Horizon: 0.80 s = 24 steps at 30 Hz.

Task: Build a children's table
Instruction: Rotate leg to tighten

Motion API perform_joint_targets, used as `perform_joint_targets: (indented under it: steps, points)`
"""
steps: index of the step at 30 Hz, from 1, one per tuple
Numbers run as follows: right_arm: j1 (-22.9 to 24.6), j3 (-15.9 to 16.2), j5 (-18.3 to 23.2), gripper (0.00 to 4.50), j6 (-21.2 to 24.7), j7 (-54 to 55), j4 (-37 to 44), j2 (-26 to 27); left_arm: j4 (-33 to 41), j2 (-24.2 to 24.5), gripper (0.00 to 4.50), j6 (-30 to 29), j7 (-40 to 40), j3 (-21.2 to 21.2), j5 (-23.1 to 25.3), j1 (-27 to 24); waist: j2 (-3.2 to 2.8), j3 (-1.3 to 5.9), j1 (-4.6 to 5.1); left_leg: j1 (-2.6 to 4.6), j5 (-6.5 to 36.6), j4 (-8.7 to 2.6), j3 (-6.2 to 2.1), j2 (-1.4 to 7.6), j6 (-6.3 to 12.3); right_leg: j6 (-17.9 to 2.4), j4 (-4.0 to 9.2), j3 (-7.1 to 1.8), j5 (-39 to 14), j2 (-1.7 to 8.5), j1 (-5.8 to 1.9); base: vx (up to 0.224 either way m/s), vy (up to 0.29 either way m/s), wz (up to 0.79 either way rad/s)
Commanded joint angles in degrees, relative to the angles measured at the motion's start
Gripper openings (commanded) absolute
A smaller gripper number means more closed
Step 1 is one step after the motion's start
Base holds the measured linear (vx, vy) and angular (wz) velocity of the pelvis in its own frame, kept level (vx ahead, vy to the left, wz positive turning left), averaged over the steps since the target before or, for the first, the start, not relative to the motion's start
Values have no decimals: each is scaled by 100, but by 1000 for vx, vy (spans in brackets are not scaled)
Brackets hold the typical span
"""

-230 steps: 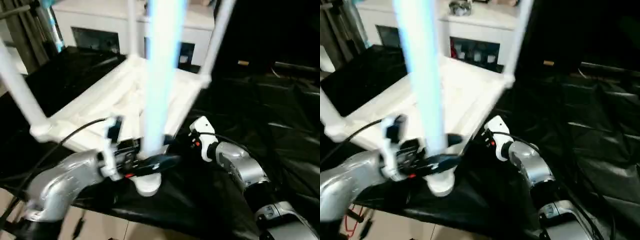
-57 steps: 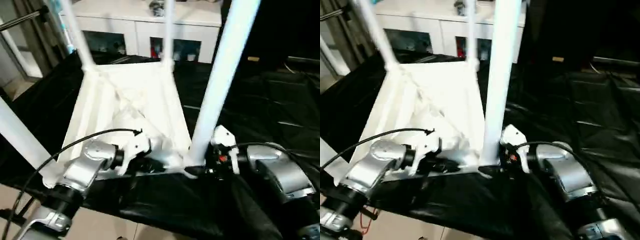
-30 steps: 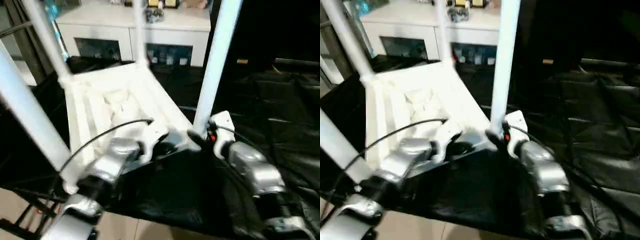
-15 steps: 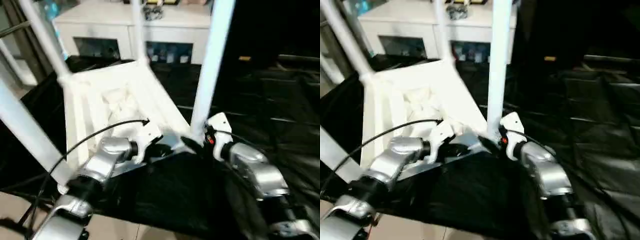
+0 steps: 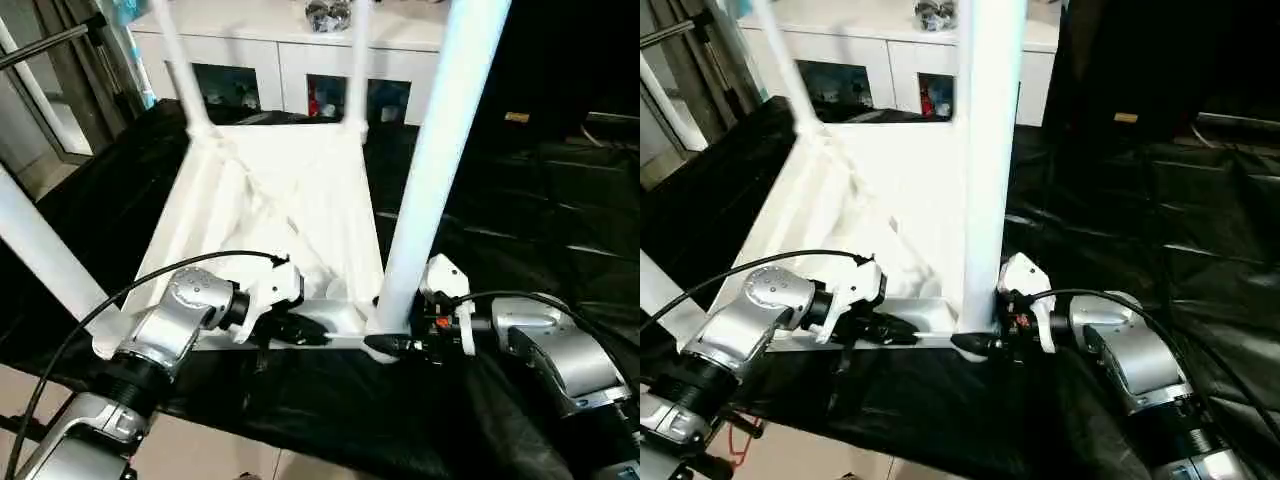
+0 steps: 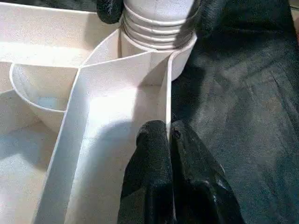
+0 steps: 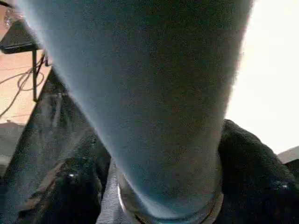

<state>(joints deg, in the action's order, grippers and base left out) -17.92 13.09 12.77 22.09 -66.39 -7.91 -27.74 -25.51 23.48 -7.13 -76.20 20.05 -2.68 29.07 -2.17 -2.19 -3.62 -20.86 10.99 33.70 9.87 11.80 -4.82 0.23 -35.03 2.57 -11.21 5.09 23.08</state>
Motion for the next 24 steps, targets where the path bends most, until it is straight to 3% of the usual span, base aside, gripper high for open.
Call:
perform_joint_targets:
  steps: [1, 6, 9, 12, 16, 17, 19, 24]
  points:
    - [-24, 363, 120, 298, 91, -315, 229, 84, 24, -58, 0, 10, 104, 45, -1, -21, 71, 305, 3, 40, 1142, -396, 33, 101, 239, -1334, 414, -183, -953, 216, -285, 0, 0, 0]
    - [86, 360, 158, 269, 166, -267, 258, 164, 1, -147, 0, -66, 249, 7, 23, -53, 70, 320, -5, 13, 890, -375, 34, 89, 321, -1399, 377, -174, -568, 211, -307, 0, 0, 0]
    - [219, 290, 256, 266, 263, -109, 299, 267, -49, -332, 0, -182, 579, -128, -38, -25, 65, 313, -5, 20, 948, -376, 37, 89, 308, -1384, 393, -175, -682, 208, -305, 0, 0, 0]
    - [284, 119, 352, 265, 389, 182, 263, 453, -144, -551, 0, -334, 1020, -282, -53, 63, 65, 280, -23, 46, 1203, -407, 41, 99, 235, -1313, 445, -181, -1149, 216, -271, 0, 0, 0]
    - [189, -319, 27, 264, 378, 1706, -250, 1192, -196, -1074, 0, -738, 1914, -504, -52, 230, 87, 259, 49, 27, 1486, -446, 9, 50, -7, -1075, 502, -163, -1842, 222, -278, 0, 0, 0]
    - [148, -388, -62, 264, 301, 2025, -362, 1363, -206, -1180, 0, -778, 2066, -502, -8, 249, 92, 252, 112, -3, 1594, -472, -23, 37, -63, -856, 529, -146, -2222, 217, -295, 0, 0, 0]
    - [-17, -538, -257, 264, 440, 2951, -658, 1877, -256, -1425, 0, -866, 2424, -441, 152, 248, 25, 253, 187, 20, 1668, -471, -28, 37, -113, -843, 549, -157, -2207, 216, -243, 0, 0, 0]
    - [-97, -367, -642, 264, 156, 3502, -673, 2177, -296, -1592, 0, -866, 2571, -396, 254, 249, 84, 272, 196, 23, 1562, -459, -8, 24, -14, -731, 583, -176, -2177, 203, -242, 0, 0, 0]
